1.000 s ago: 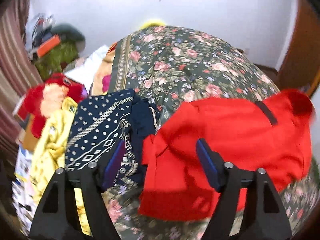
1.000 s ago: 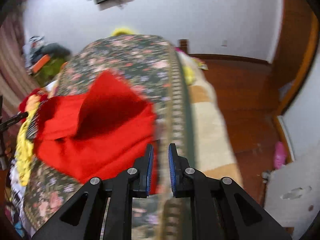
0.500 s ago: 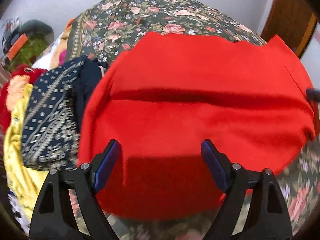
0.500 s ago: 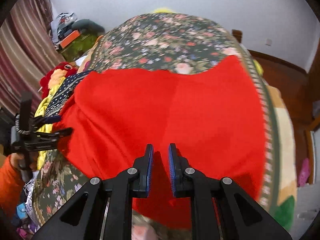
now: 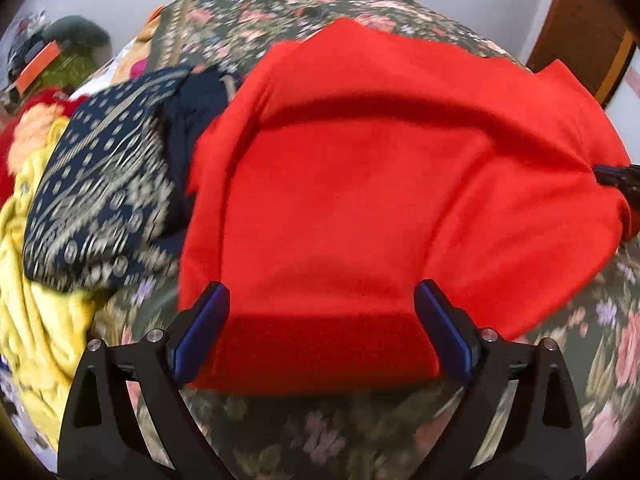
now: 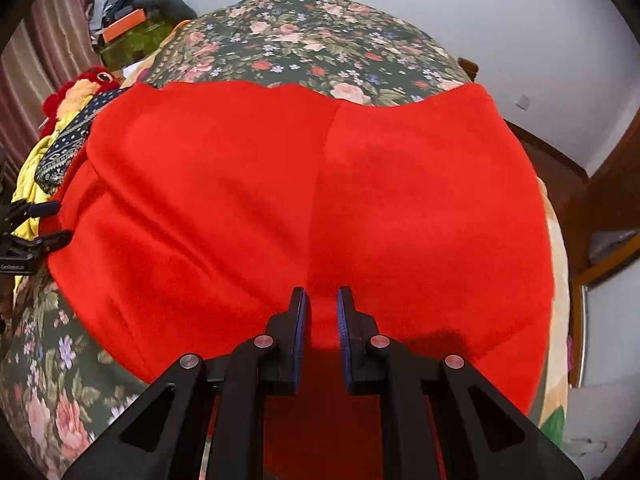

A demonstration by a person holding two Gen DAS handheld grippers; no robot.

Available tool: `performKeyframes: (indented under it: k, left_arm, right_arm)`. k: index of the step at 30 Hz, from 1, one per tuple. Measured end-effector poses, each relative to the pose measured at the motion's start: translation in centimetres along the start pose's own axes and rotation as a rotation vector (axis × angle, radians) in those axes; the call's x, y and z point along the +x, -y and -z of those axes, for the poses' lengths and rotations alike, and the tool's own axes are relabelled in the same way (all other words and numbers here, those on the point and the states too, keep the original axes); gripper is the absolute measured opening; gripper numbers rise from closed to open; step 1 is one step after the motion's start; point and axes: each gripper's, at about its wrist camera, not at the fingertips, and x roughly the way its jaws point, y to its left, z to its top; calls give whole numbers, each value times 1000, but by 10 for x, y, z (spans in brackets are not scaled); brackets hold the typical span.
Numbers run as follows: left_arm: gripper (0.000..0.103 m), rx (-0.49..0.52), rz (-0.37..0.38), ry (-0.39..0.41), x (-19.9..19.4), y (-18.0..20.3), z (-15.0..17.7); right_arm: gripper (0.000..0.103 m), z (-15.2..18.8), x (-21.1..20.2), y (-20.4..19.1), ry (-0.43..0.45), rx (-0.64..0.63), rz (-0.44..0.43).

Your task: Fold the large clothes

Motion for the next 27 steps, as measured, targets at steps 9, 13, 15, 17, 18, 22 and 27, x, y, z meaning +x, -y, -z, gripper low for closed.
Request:
performKeyframes:
  k: [9,13,15,17,18,22,27]
  left_arm:
    - [96,-65,-35,11,-11,-7,16]
    - [96,-74,-50,7,-12,-11,21]
    - [101,-77,-65,5,-12,-14,23]
    - [101,-101,-55,-2,-12,-20,25]
    - [101,-113,-51,-6,-13,-21,26]
    - [101,-105,-83,-6,-16,-22,30]
    - [98,-139,-103,-19,-28,-32,31]
  right_arm:
    - [10,33,-10,10,-18,-19,144]
    - [10,44,-18,29,-22,28,137]
    - [10,48,-21,41,-24,66,112]
    - [10,53,-25,54,-26,121,82]
    - [10,54,-27,61,-27,146,87]
    - [72,68,-29,93,-55,215,275]
    - [95,89,-64,125,12,325,272]
